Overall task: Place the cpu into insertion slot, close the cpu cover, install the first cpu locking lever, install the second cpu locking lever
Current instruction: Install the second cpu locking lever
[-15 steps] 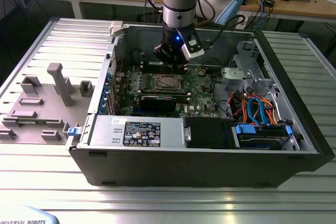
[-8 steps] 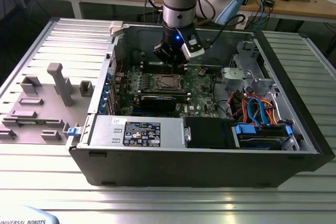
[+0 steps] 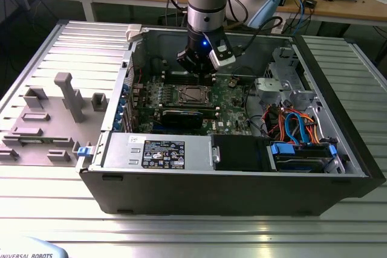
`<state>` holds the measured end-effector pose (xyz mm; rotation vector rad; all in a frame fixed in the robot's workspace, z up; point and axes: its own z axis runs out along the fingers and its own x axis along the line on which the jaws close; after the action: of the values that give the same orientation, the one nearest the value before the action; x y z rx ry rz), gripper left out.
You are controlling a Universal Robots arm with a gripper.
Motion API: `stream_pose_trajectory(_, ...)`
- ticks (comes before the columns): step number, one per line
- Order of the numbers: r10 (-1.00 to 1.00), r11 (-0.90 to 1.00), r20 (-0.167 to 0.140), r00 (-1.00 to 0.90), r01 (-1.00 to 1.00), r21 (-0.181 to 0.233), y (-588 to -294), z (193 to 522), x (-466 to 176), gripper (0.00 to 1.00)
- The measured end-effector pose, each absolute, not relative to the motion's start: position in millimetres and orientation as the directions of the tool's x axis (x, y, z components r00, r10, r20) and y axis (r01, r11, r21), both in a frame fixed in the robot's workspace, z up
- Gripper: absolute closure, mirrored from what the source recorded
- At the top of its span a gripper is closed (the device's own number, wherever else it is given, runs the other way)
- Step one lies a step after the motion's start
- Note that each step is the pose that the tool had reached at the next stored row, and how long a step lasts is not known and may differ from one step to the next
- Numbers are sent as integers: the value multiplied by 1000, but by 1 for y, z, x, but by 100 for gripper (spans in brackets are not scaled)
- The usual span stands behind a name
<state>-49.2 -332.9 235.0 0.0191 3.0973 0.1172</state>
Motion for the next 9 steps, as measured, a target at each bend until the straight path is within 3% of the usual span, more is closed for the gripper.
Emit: stream_pose_trajectory(9, 10, 997, -38, -999, 7, 77, -347, 235, -49, 89)
